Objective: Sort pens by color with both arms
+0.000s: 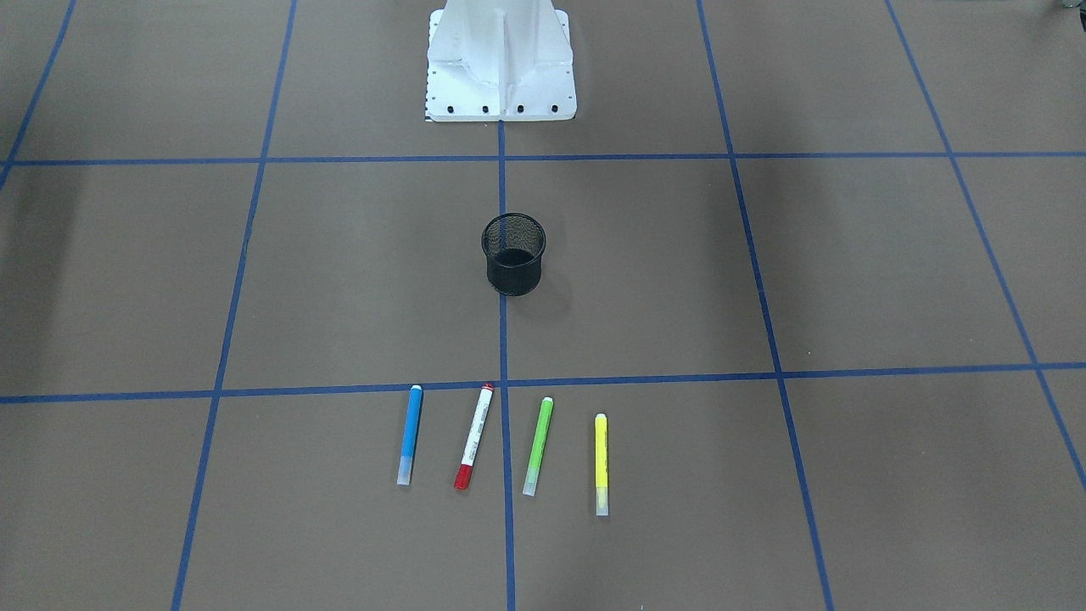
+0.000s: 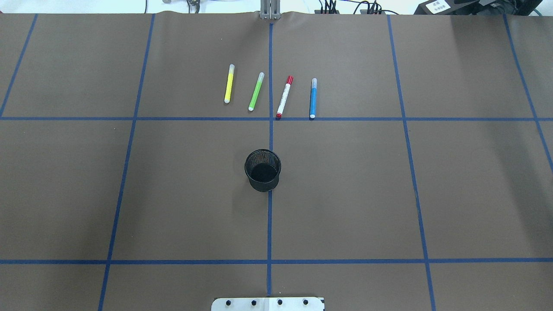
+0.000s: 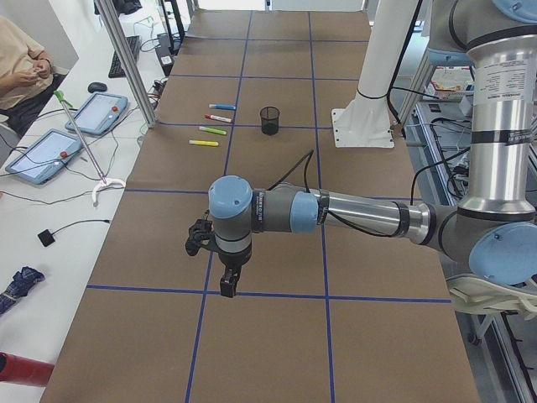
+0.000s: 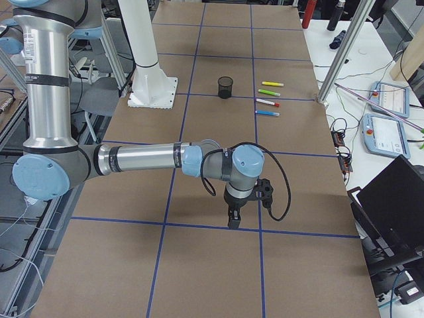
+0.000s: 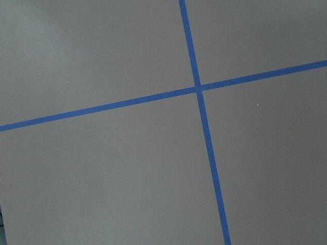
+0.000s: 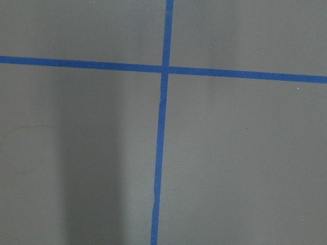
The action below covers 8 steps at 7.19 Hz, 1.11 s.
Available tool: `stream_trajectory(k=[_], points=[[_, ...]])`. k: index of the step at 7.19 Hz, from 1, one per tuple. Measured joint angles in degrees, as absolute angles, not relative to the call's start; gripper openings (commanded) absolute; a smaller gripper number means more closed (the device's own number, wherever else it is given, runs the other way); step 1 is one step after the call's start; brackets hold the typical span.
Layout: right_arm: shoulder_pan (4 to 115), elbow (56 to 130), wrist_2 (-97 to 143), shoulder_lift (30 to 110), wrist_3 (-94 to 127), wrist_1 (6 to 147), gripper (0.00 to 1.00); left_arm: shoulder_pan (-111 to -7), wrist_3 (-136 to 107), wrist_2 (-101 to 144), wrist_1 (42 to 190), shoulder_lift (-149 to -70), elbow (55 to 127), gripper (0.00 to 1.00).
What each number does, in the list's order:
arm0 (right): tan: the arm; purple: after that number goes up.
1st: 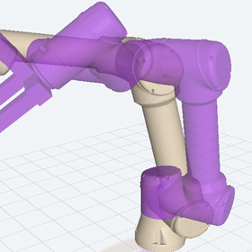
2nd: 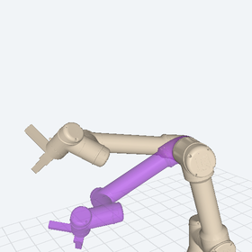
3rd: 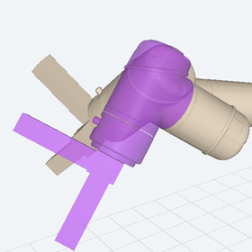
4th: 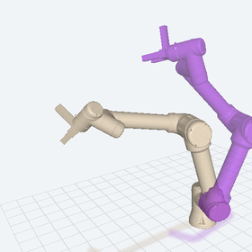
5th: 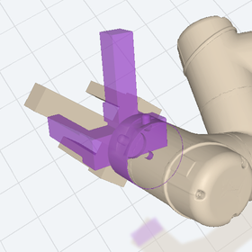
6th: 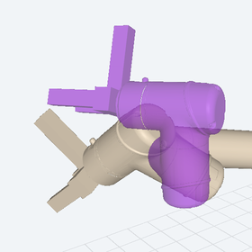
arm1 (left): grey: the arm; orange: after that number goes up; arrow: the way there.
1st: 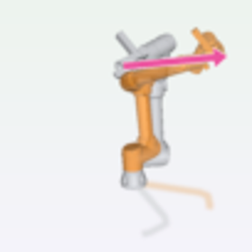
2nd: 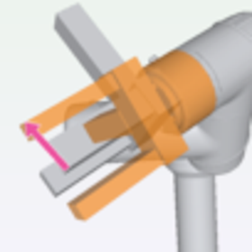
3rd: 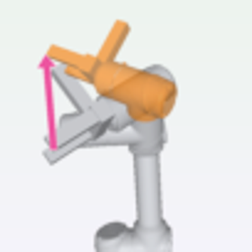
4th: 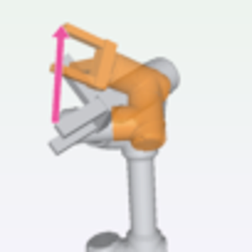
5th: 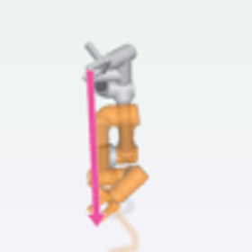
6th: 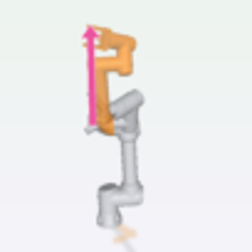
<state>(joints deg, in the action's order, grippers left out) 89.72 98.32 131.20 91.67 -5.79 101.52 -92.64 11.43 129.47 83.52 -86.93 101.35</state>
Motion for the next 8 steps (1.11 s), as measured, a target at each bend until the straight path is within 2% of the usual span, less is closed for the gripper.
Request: stream_trajectory(k=[8], points=[[89.7, 100.0, 131.2, 91.8, -5.6, 101.5, 1.0, -92.6, 11.4, 129.1, 83.5, -87.0, 101.4, 1.0]])
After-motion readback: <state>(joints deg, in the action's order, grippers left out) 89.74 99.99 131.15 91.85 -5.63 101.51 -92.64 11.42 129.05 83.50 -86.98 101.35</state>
